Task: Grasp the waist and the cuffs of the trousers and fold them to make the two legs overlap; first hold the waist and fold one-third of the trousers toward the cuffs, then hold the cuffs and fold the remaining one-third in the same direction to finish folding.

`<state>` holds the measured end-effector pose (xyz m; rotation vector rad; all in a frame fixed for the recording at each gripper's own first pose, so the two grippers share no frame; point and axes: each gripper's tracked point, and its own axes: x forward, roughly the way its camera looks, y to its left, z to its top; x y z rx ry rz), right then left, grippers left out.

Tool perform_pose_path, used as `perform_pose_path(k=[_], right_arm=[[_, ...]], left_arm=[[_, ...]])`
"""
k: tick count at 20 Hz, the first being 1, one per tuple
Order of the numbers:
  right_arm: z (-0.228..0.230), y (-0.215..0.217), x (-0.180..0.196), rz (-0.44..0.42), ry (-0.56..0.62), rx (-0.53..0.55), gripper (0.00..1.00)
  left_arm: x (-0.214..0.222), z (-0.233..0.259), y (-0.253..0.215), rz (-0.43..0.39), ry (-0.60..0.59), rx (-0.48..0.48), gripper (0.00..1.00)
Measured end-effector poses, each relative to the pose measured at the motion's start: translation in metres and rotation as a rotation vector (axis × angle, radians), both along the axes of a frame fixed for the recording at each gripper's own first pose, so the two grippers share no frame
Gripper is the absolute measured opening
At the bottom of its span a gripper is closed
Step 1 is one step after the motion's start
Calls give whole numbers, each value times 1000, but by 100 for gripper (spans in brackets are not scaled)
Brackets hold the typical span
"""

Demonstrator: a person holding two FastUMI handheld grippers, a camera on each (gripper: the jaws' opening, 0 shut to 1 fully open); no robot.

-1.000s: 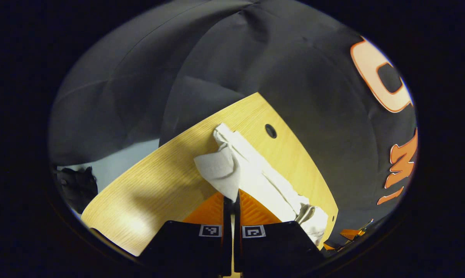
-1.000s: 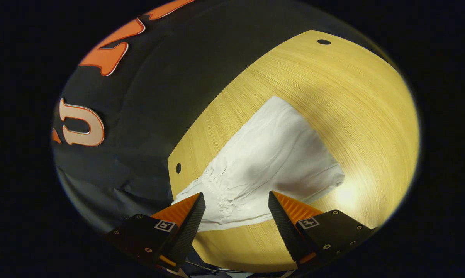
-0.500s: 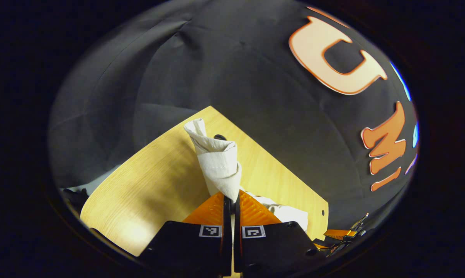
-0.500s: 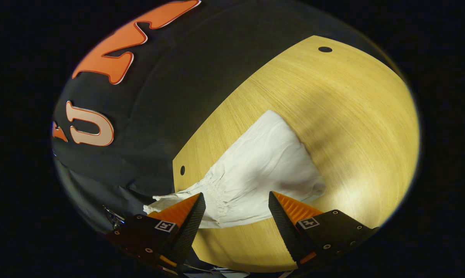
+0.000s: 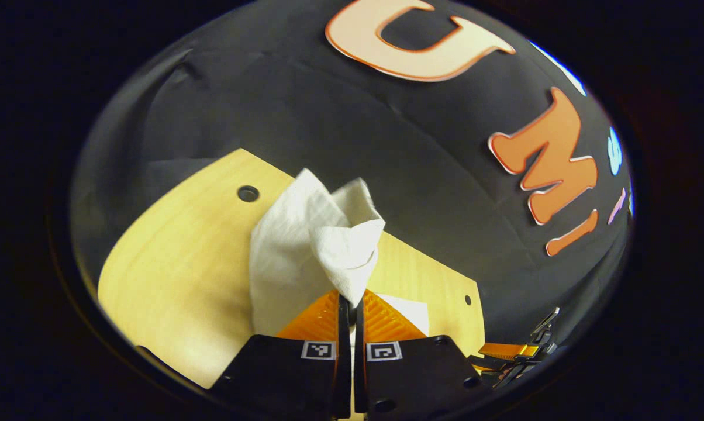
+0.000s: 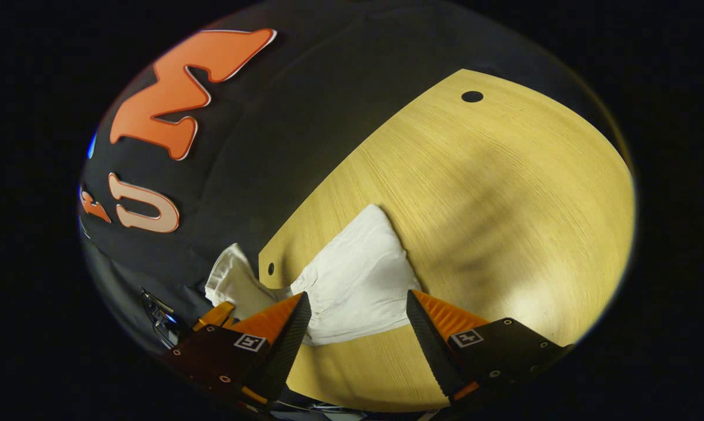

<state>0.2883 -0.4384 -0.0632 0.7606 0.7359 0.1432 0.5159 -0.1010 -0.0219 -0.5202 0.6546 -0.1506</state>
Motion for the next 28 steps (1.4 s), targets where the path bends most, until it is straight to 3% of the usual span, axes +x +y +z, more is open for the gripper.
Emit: perform_pose_path(k=[9, 15, 18, 20, 22, 24, 28], right_arm=[[-18, -65, 0, -19, 35, 46, 99], [-20, -98, -2, -45, 25, 18, 98], [-18, -112, -3, -69, 12, -13, 98], [-17, -117, -5, -85, 1, -36, 99], [-15, -115, -6, -83, -9, -62, 98], [-11, -113, -9, -76, -26, -97, 99], [11, -106, -13, -46, -137, -219, 99]], left_arm=[[-4, -27, -135, -181, 62, 52, 6], [-19, -59, -159, -310, 137, 192, 6], [-35, -70, -165, -385, 166, 200, 12], [-40, -70, -168, -412, 158, 197, 56], [-40, -74, -160, -411, 130, 257, 100], [-37, -66, -143, -399, 69, 332, 100], [-38, -23, -110, -334, -103, 386, 100]])
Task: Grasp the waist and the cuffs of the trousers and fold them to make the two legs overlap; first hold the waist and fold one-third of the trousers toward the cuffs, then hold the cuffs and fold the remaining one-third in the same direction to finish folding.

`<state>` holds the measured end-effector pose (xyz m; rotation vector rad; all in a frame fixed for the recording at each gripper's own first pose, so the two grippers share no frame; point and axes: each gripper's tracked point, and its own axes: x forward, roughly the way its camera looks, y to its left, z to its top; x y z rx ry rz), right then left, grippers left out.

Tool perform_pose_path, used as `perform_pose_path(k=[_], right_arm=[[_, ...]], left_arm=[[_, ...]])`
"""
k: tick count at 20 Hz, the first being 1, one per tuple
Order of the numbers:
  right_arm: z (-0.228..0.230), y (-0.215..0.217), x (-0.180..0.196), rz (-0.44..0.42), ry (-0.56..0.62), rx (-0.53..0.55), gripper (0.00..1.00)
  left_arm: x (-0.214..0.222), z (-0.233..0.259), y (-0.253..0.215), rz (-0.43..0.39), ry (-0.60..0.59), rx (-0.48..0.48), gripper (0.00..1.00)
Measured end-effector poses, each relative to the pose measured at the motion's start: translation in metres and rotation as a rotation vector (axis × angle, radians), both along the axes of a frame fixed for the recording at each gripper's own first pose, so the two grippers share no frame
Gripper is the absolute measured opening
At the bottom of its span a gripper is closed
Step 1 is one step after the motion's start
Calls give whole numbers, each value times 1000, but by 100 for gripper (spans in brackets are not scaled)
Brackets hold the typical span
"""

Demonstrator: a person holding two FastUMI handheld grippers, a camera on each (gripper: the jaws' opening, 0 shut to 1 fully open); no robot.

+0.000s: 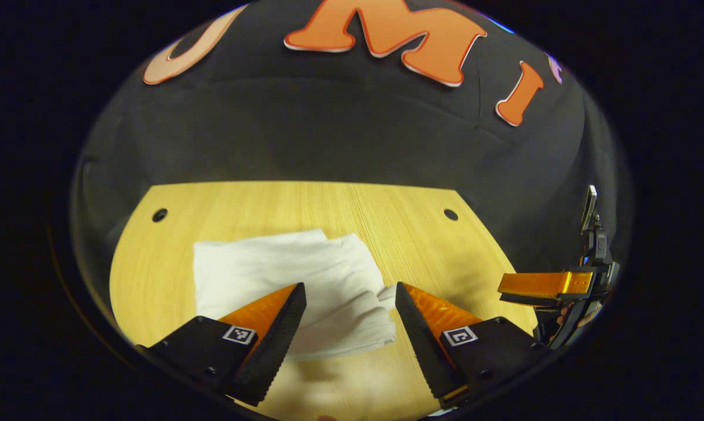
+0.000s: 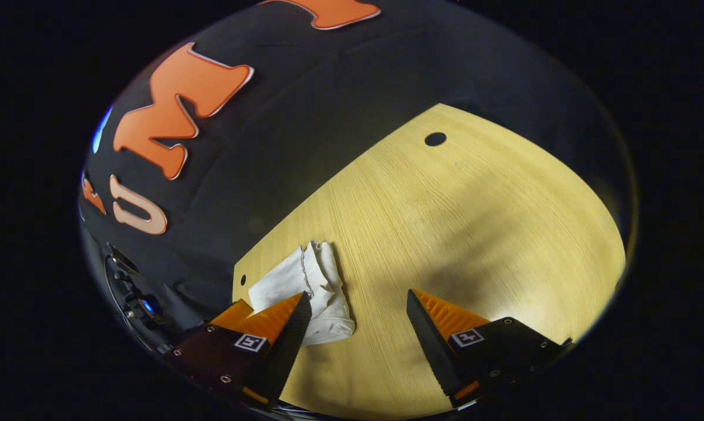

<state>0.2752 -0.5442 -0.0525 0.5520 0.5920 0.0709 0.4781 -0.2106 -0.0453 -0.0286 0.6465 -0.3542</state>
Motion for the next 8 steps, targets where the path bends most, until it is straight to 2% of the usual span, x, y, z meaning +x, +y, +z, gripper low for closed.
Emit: perform_pose_path(k=[5, 8], right_arm=[[59, 20, 0, 51, -243, -208, 98], [107, 39, -10, 74, -416, -248, 98]], left_arm=[[-3, 62, 46, 32, -228, 85, 100], [-6, 62, 45, 81, -307, 125, 100]])
